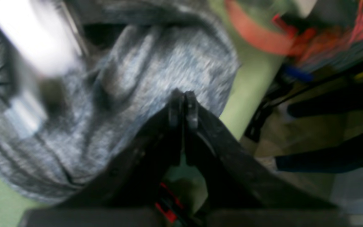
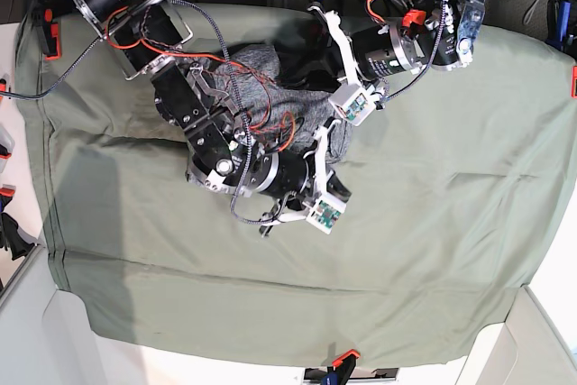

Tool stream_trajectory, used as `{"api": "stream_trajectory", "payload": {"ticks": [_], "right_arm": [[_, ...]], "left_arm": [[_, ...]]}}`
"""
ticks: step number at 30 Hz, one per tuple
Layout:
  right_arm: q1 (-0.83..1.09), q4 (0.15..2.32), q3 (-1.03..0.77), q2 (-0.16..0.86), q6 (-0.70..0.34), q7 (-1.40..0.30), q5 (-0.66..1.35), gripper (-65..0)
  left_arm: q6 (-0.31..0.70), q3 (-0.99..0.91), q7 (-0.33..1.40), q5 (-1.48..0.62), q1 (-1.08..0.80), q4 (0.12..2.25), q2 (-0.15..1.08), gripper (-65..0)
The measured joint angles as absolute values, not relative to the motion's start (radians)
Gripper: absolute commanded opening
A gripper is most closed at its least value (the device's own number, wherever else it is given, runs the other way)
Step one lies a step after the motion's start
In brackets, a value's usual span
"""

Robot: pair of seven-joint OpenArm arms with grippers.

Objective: Fold the T-shirt properly
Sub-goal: 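Grasp the bundled shirt with both grippers and fold it over again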

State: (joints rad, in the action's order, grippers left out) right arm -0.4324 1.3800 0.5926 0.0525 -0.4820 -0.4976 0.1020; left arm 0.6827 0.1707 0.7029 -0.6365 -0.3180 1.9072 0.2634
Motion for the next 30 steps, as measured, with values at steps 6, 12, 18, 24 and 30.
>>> {"api": "stream_trajectory", "payload": {"ticks": [6, 12, 18, 24, 30], "right_arm": [[-0.432, 1.380, 0.532, 0.055, -0.448, -0.501, 0.082, -65.0], [-0.429, 1.380, 0.408, 0.055, -0.411, -0.503, 0.082, -65.0], [-0.424, 1.380, 0.267, 0.056, -0.411, -0.559, 0.128, -65.0], [-0.424, 1.380, 0.229, 0.057, -0.410, -0.572, 0.150, -65.0], [-0.424, 1.380, 0.229, 0.058, -0.410, -0.584, 0.150, -65.0]], "left_arm": [[0.683, 0.171, 0.706, -0.630, -0.319, 1.907, 0.290, -63.5], [0.685, 0.149, 0.719, -0.713, -0.320, 1.914, 0.350, -63.5], [0.686, 0.153, 0.749, -0.757, -0.347, 2.037, 0.346, -63.5], [0.686, 0.227, 0.762, -0.684, -0.349, 2.046, 0.347, -65.0], [0.686, 0.309, 0.748, -0.586, -0.349, 2.046, 0.346, -65.0]]}}
